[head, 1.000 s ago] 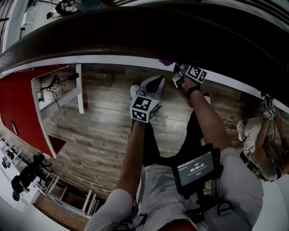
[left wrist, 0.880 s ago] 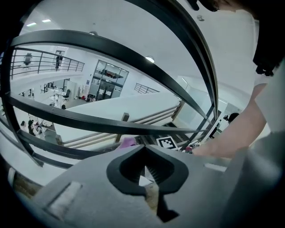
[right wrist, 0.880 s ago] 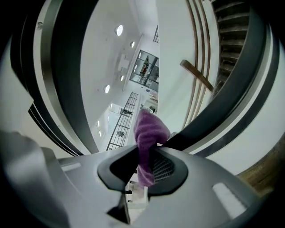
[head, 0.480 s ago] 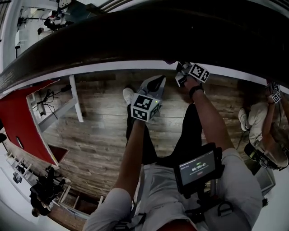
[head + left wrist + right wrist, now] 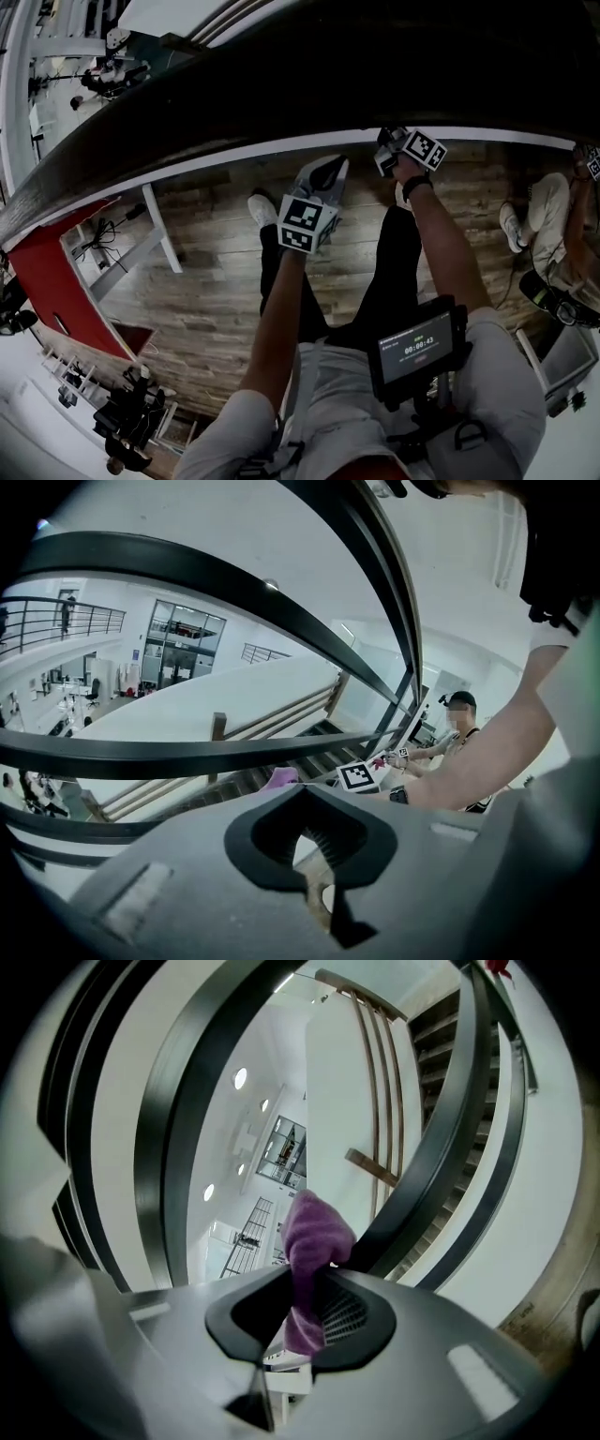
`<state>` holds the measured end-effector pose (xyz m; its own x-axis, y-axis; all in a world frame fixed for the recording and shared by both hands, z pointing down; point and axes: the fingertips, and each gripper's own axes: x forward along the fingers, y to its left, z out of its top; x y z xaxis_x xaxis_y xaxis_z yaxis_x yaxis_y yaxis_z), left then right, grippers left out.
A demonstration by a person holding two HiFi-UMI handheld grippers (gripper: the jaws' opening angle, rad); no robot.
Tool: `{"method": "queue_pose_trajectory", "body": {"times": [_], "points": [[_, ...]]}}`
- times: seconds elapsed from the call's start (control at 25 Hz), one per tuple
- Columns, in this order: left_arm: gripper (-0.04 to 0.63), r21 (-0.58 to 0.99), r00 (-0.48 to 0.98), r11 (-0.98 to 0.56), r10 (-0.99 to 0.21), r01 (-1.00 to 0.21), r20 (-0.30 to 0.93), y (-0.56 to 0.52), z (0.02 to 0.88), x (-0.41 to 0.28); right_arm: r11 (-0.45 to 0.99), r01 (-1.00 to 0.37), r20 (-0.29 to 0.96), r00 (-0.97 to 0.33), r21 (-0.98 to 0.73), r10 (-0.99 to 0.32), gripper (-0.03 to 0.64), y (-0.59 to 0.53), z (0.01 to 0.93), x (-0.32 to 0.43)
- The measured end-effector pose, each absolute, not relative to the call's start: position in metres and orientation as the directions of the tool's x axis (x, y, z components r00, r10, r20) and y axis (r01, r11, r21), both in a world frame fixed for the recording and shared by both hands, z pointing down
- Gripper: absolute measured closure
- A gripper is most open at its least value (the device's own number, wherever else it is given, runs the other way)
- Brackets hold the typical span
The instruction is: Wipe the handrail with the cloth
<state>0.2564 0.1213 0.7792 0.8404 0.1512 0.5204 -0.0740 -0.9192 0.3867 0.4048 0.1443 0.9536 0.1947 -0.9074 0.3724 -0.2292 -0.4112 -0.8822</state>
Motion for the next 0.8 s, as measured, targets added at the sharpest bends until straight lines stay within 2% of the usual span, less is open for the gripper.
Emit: {"method": "queue_pose_trajectory", "body": {"times": [0.36,0.8], "points": [[0.595,0.398,0.813,-0.916,0.267,0.047,0.518,0.174,0.776,0.309,-0.453,-0.193,0.376,0.334,-0.87,-0.864,0.555,0.217,0.946,0.475],[0.595,0.397,0.786,-0.904,0.36,0.16,0.502,0.238,0.773,0.362,-0.505,-0.157,0.401,0.431,-0.849,-0.808,0.557,0.301,0.948,0.542]]}}
